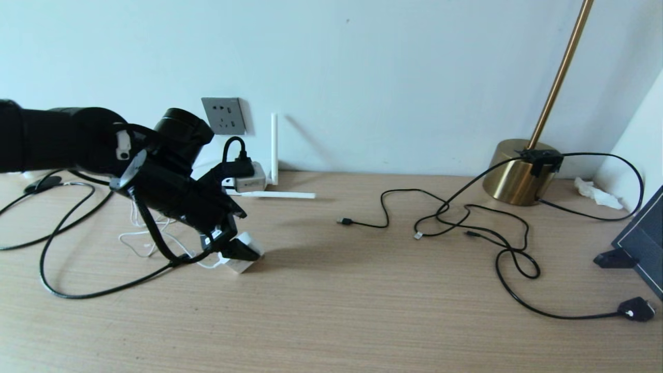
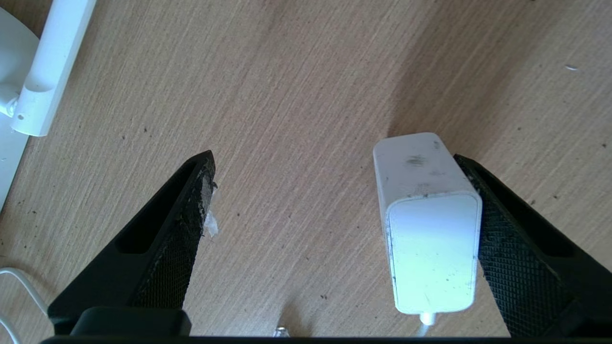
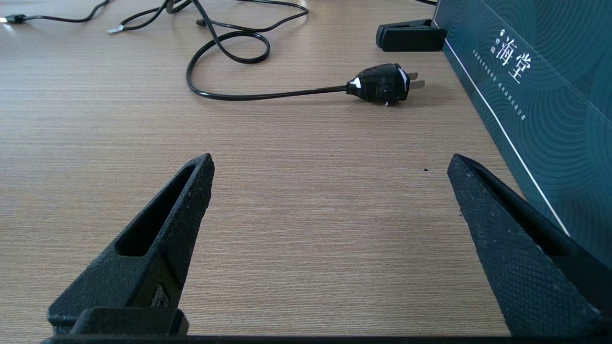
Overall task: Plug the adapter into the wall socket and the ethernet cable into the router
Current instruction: Pick up plug
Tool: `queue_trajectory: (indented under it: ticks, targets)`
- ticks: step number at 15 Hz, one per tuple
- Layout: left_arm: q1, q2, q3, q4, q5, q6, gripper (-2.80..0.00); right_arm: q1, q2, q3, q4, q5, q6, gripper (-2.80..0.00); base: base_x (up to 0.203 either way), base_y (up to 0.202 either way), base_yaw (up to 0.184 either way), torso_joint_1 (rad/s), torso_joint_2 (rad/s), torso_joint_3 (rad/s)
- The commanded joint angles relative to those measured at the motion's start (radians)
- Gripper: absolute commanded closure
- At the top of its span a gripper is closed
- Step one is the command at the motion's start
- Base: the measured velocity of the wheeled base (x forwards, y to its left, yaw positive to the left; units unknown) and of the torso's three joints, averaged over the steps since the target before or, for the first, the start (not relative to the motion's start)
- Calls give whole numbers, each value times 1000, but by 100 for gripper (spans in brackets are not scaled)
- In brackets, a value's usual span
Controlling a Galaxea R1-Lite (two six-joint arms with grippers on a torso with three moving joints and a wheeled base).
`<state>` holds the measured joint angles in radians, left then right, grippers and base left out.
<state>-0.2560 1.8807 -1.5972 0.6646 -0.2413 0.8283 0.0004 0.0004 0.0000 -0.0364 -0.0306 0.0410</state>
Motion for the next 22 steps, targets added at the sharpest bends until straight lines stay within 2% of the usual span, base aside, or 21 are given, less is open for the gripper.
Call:
queue_trajectory:
  ticks: [1, 9, 10, 11, 22]
  targets:
    - [0, 14, -12, 4, -1, 5, -280, 1, 0, 11, 0, 0, 0, -280, 0, 0, 0, 0, 0, 0]
    - [0, 17, -15, 9, -1, 14, -280, 0, 0, 11, 0, 0, 0, -280, 0, 0, 0, 0, 0, 0]
    - [0, 15, -15, 9, -1, 14, -240, 1, 0, 11, 0, 0, 0, -280, 0, 0, 0, 0, 0, 0]
    - [0, 15, -15, 9, -2, 14, 0, 0, 0, 11, 0, 0, 0, -280, 0, 0, 0, 0, 0, 0]
    - [0, -20, 28, 30, -1, 22, 0, 0, 0, 11, 0, 0, 0, -280, 0, 0, 0, 0, 0, 0]
